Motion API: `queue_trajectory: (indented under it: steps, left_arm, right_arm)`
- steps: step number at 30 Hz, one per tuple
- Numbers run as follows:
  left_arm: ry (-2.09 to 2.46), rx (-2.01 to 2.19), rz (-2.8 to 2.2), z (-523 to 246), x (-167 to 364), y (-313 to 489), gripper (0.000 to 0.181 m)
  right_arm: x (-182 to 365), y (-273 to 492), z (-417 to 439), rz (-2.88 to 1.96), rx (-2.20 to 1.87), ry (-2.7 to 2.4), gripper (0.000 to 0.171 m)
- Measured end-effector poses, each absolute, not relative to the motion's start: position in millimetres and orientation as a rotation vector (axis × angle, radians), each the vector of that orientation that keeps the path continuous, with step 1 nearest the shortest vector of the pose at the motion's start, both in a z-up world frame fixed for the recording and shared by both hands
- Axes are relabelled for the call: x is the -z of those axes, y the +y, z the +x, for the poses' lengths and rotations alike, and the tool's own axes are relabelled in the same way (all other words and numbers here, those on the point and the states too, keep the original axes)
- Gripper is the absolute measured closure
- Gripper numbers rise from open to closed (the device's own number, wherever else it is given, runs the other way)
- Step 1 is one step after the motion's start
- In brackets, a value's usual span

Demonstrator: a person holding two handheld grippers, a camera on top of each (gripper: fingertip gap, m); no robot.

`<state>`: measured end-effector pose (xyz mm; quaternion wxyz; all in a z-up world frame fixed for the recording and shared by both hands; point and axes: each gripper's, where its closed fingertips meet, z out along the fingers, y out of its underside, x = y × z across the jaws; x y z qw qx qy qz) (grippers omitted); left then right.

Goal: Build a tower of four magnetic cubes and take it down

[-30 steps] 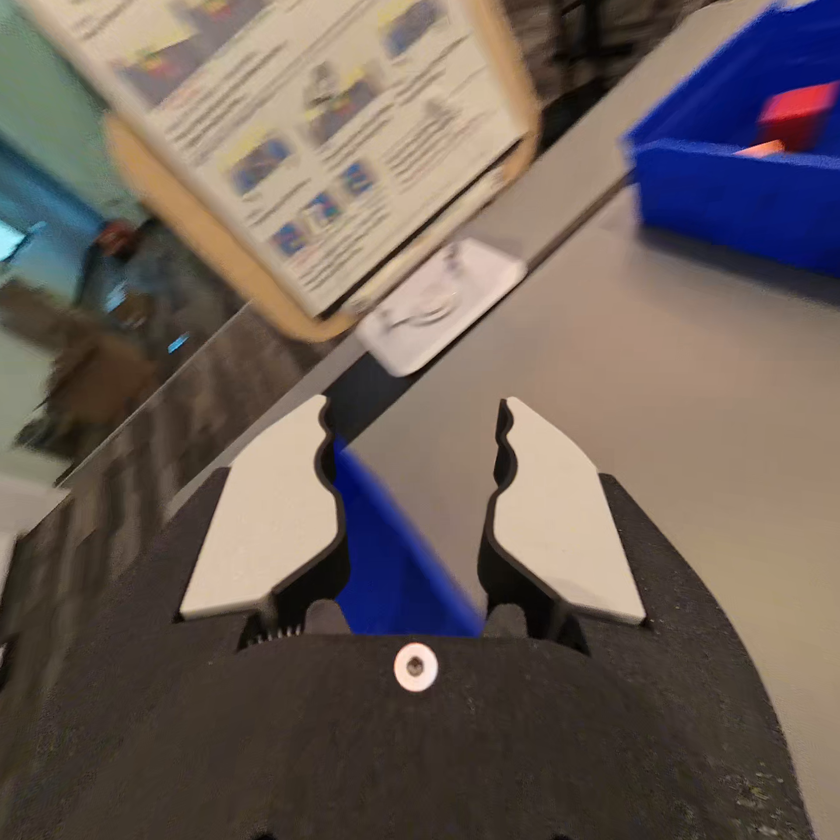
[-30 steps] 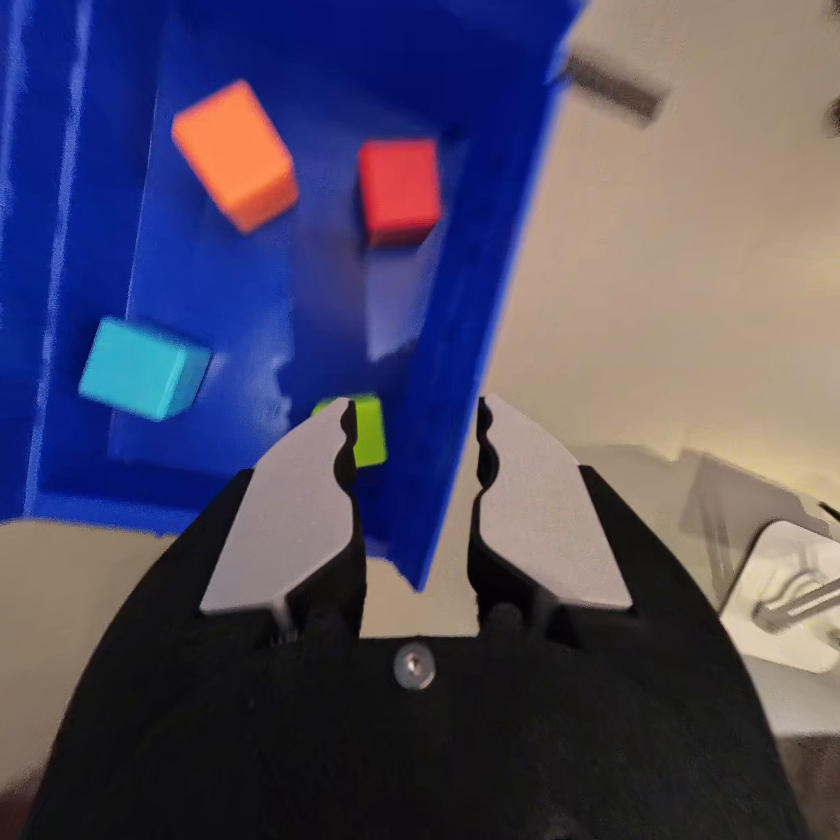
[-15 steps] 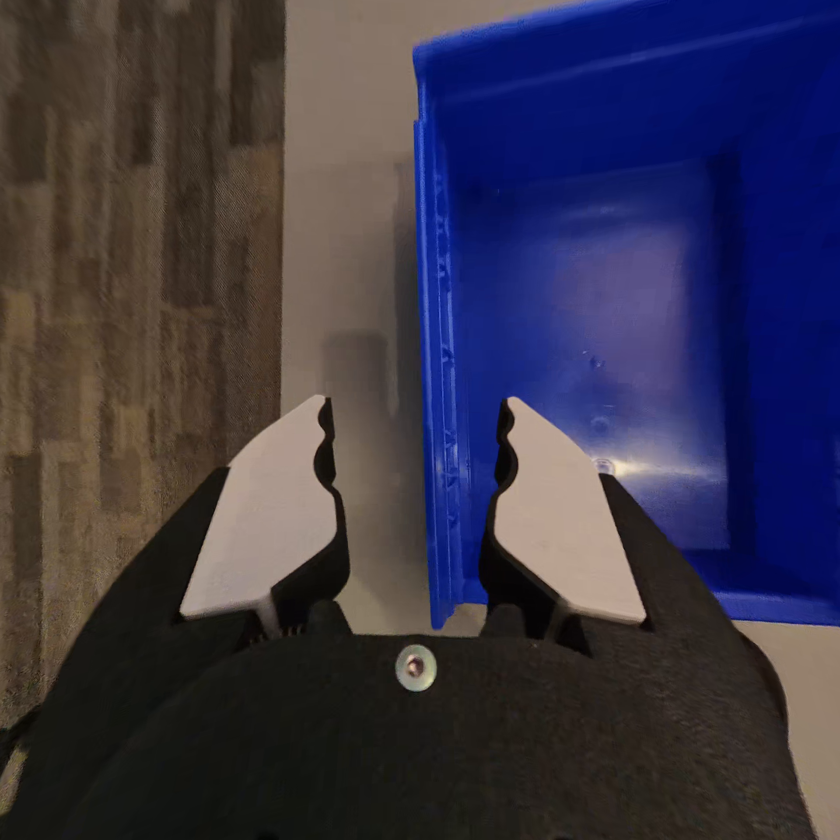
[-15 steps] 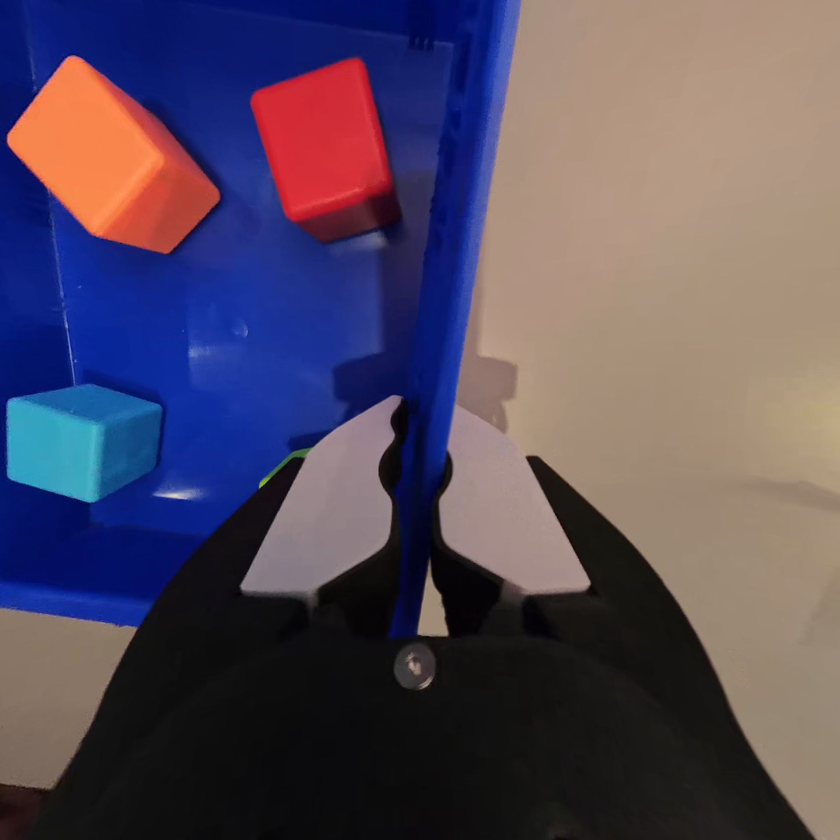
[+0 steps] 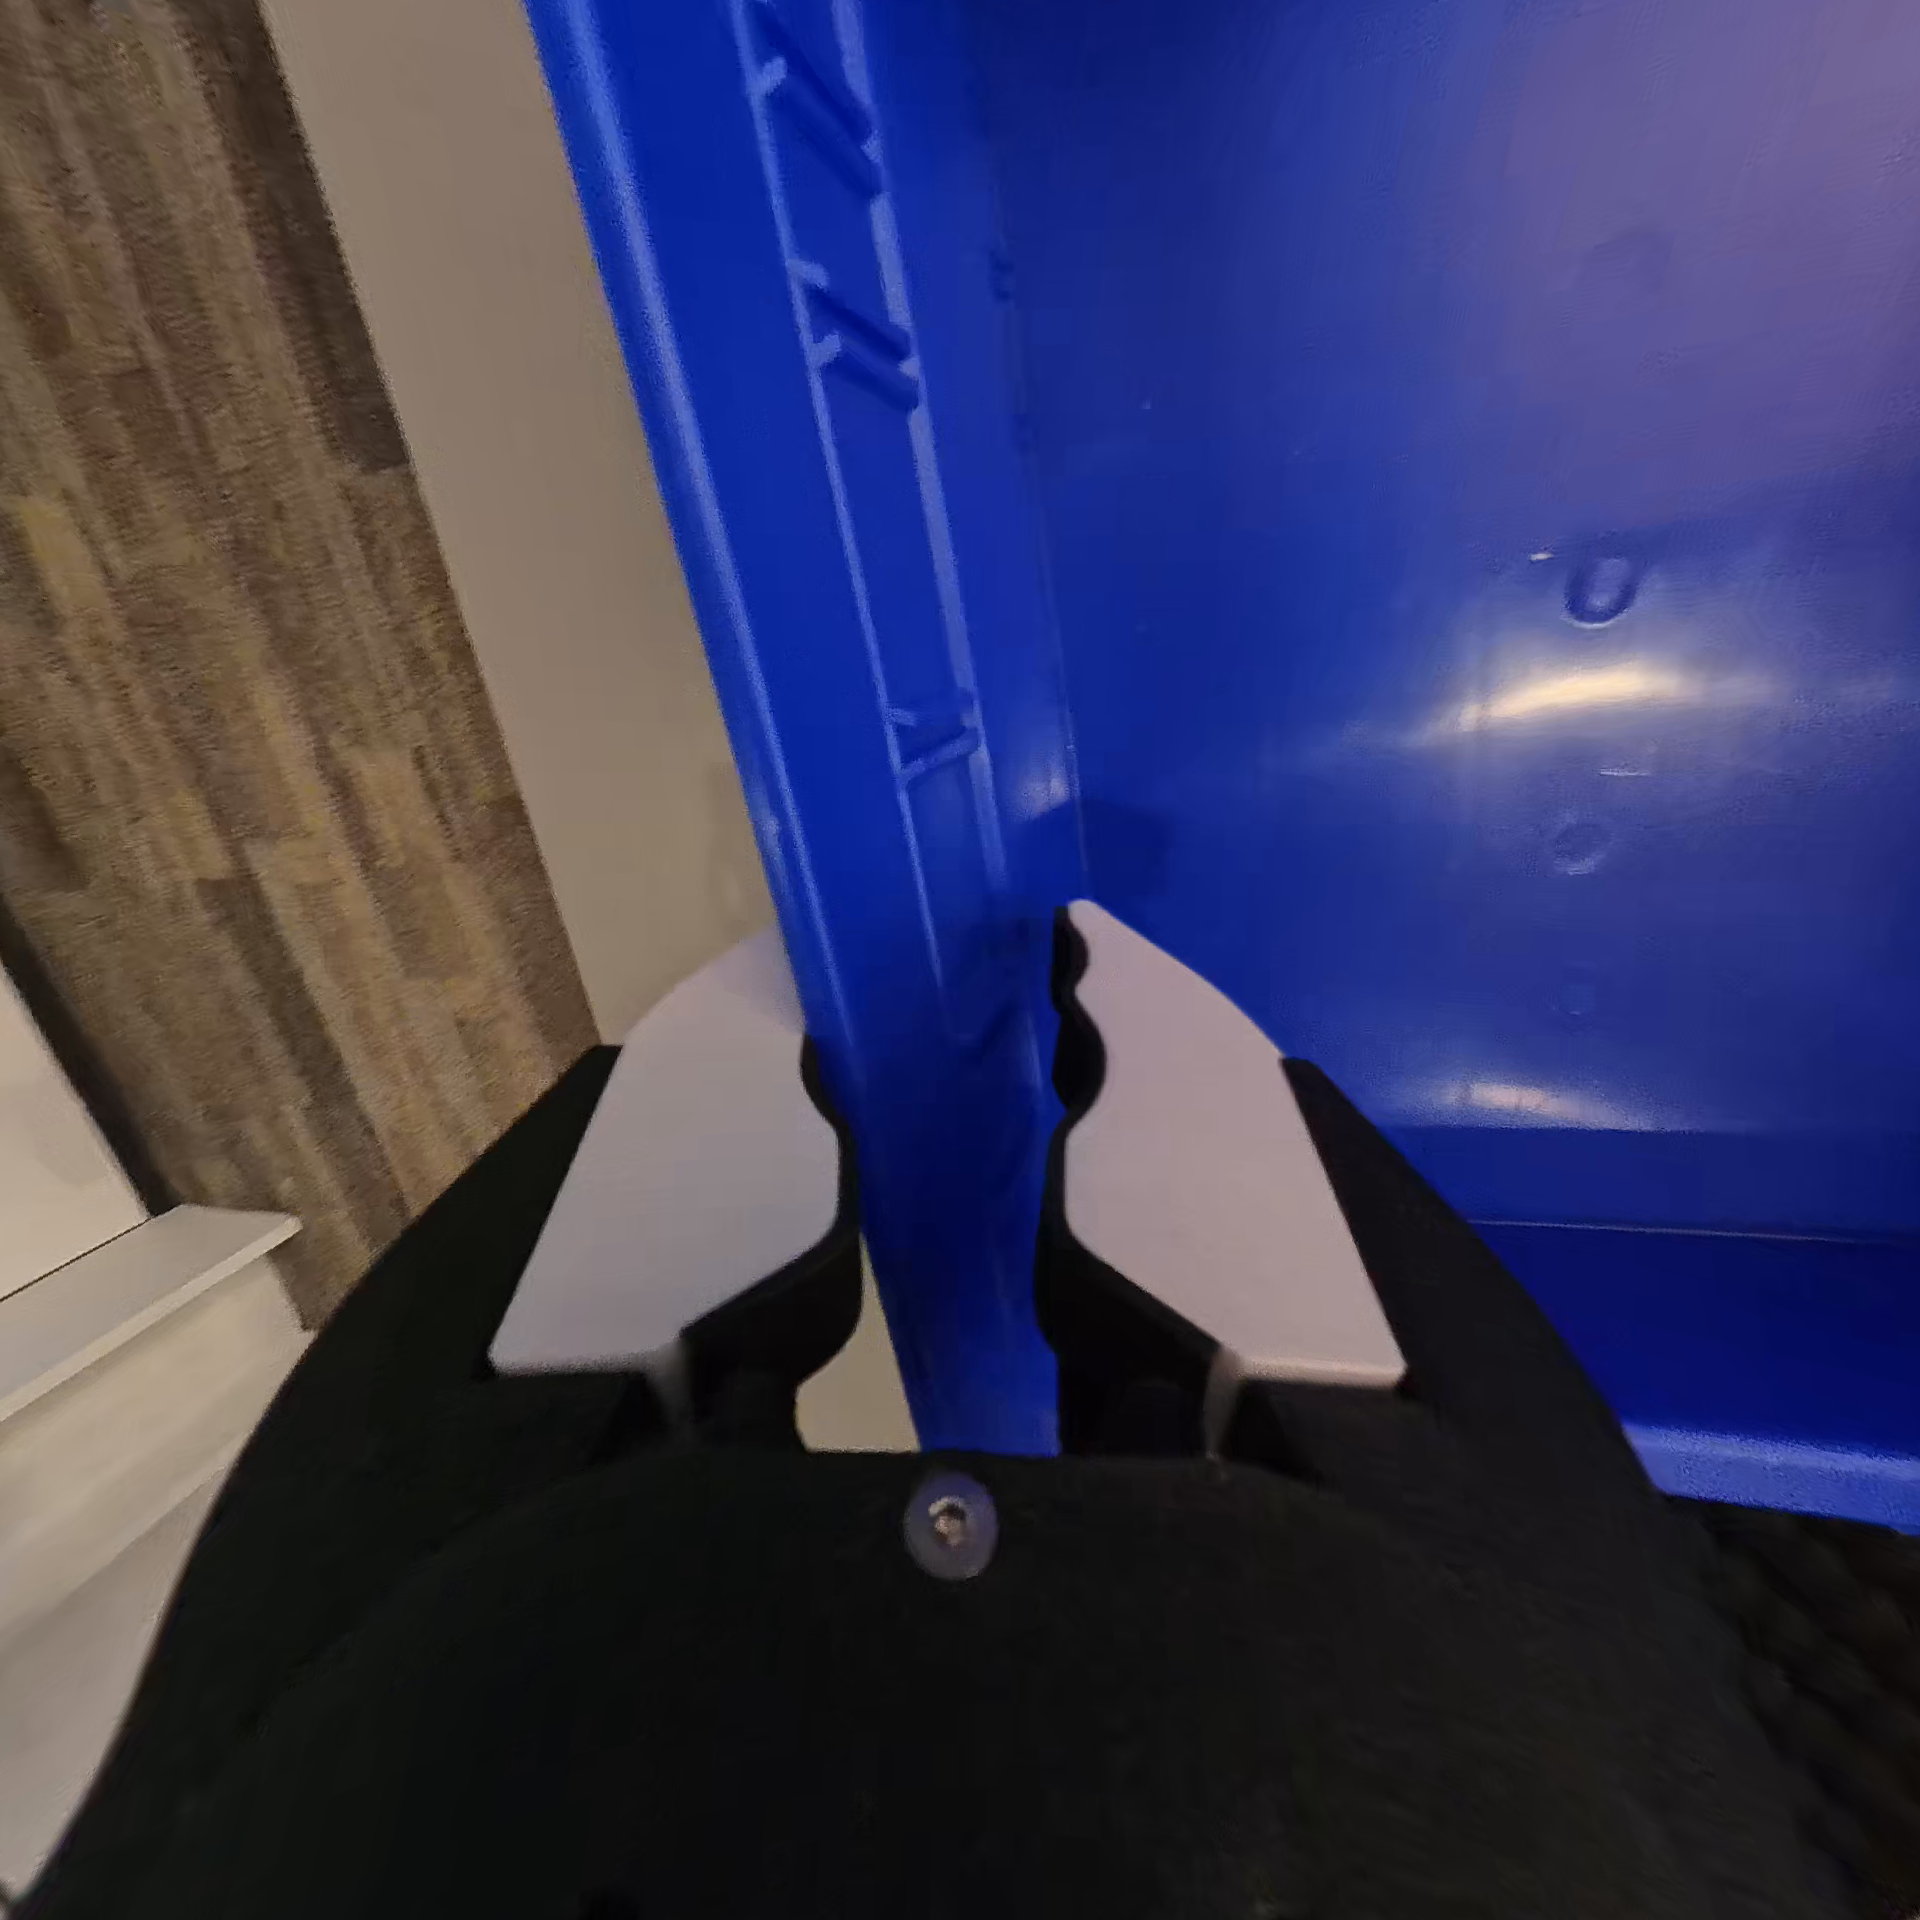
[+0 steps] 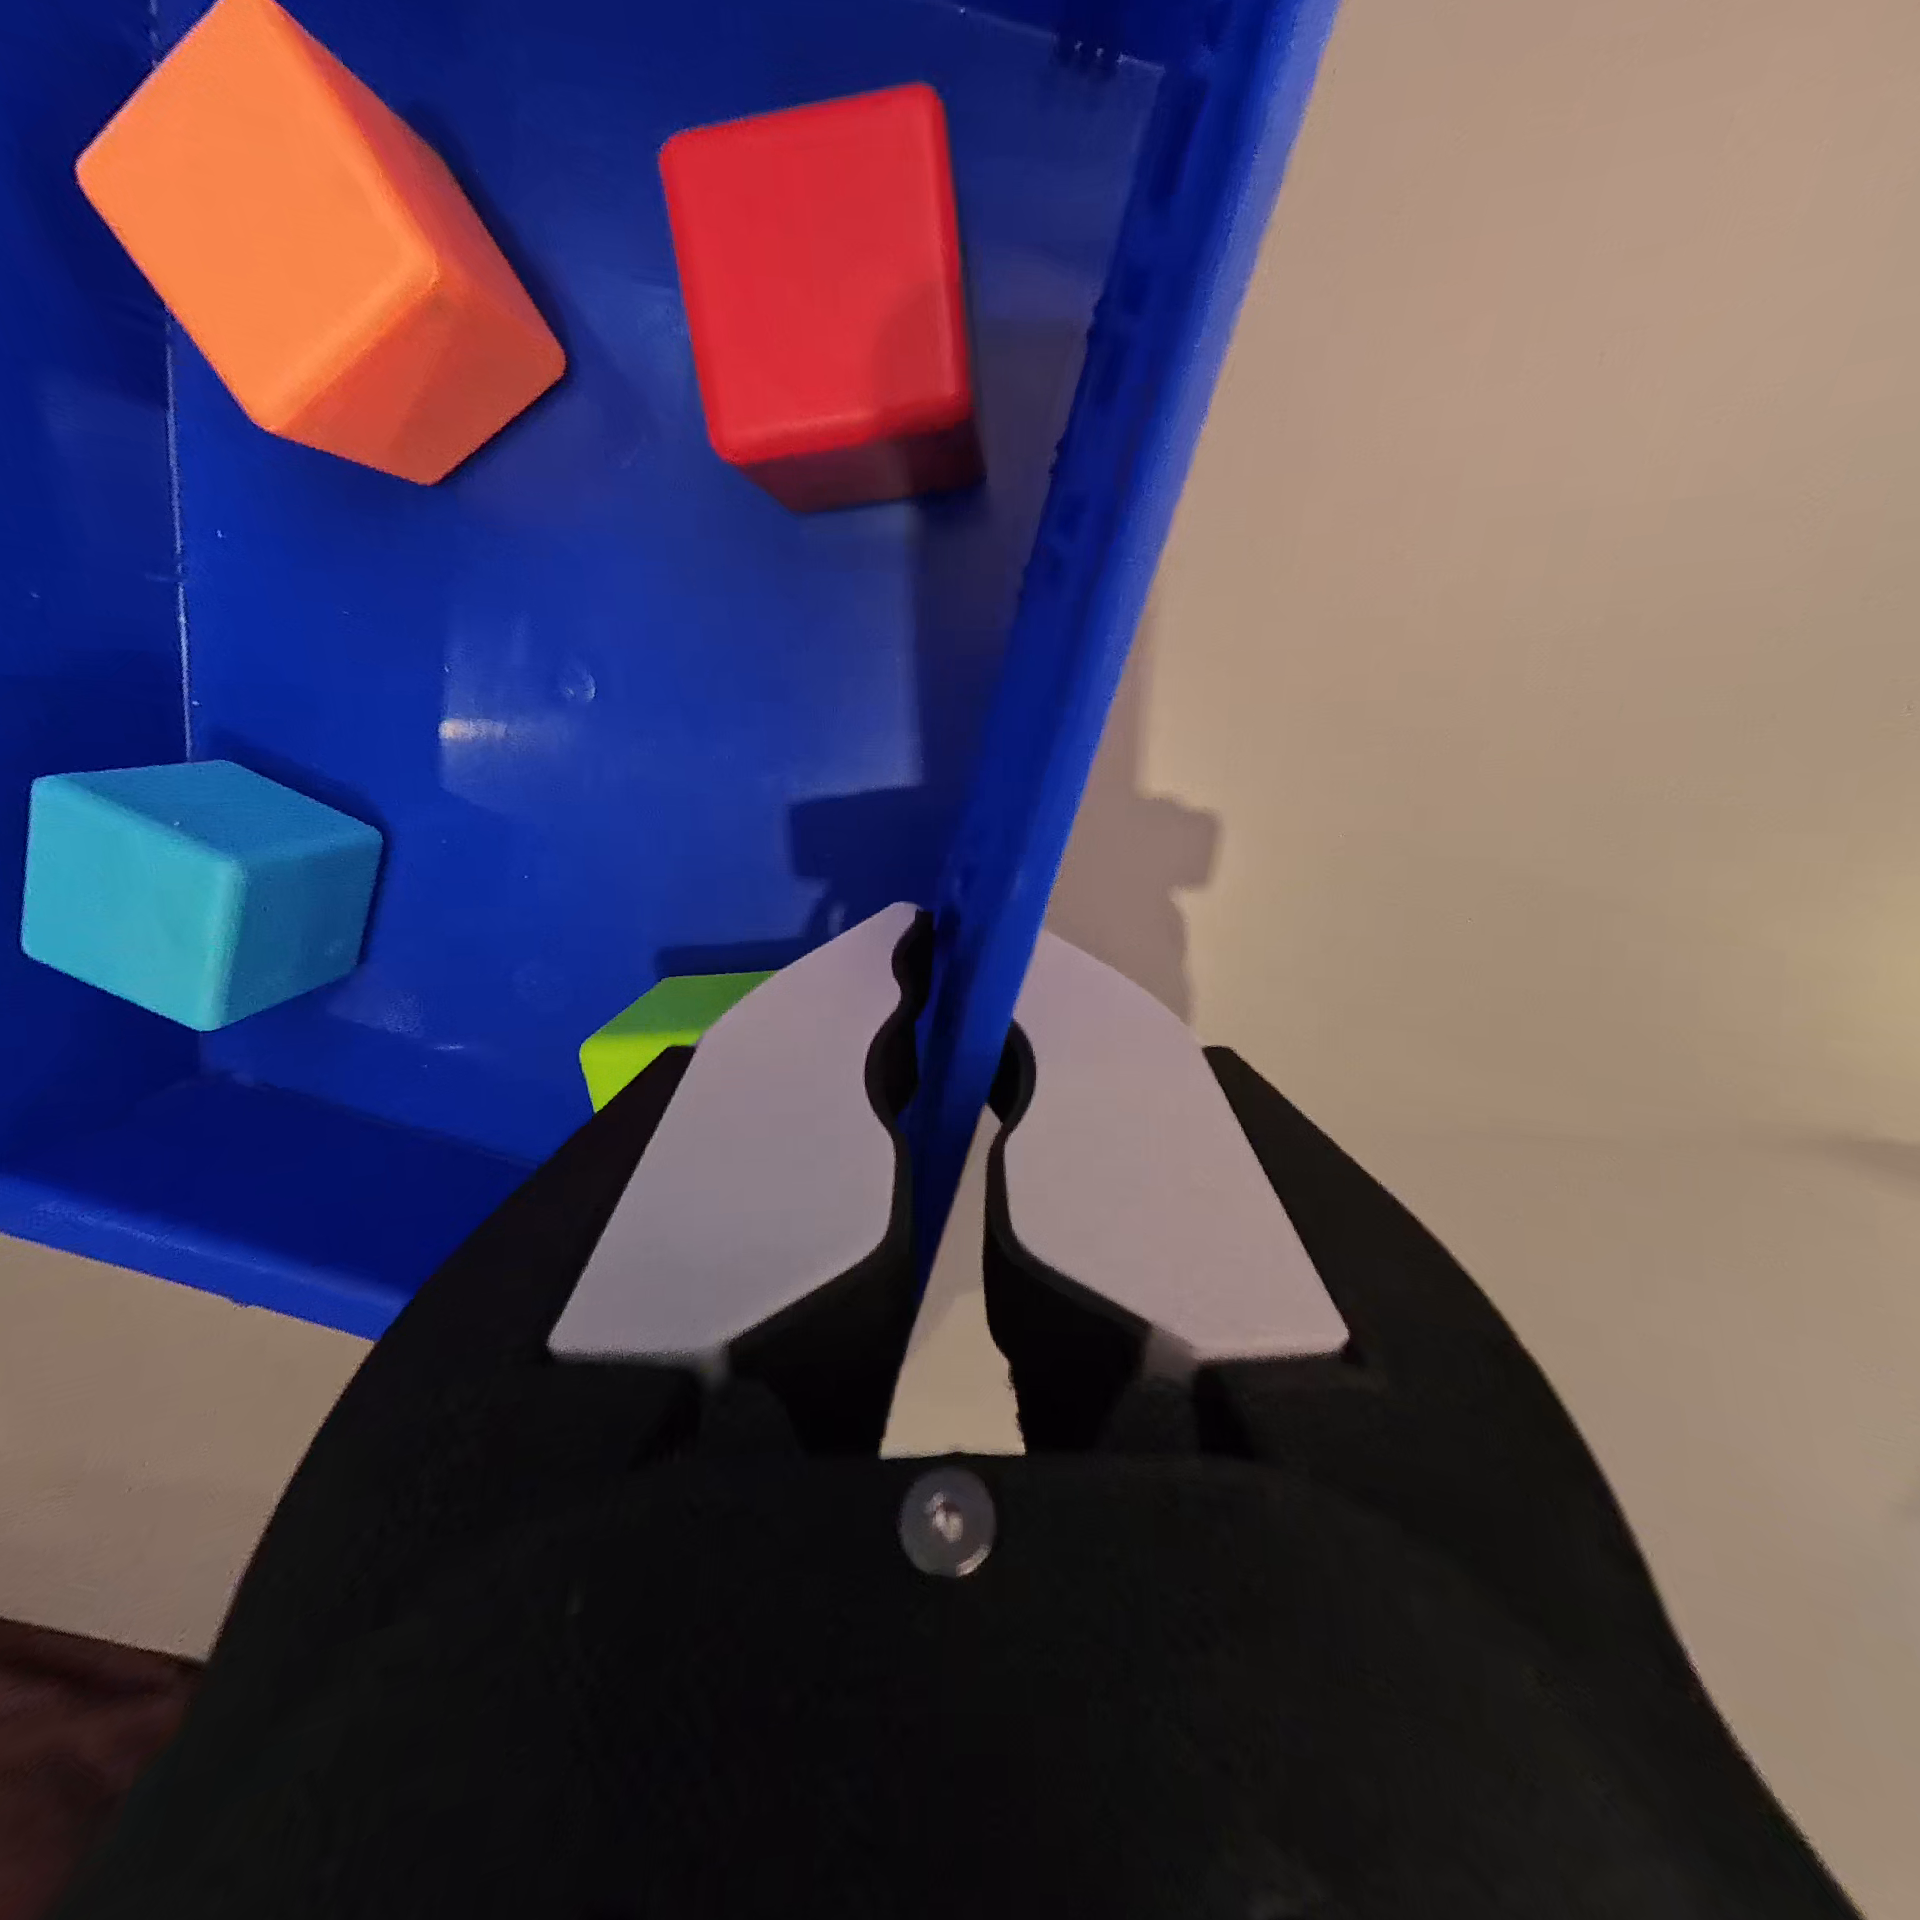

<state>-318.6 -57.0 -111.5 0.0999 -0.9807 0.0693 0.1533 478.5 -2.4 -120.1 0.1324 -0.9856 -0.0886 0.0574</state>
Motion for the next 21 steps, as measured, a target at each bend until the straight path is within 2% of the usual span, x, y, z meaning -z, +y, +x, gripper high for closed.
queue_trajectory:
  steps: [7,21]
  left_arm:
    - [0.310,-0.408,-2.919,-285.6,111.2,-53.7,0.150]
    - [0.789,-0.509,-2.777,-142.7,115.6,-27.9,0.123]
  right_arm:
    - [119.5,1.0,438.7,-2.880,-0.222,-0.330,0.163]
    - [118.9,-0.7,346.9,-2.888,-0.166,-0.579,0.159]
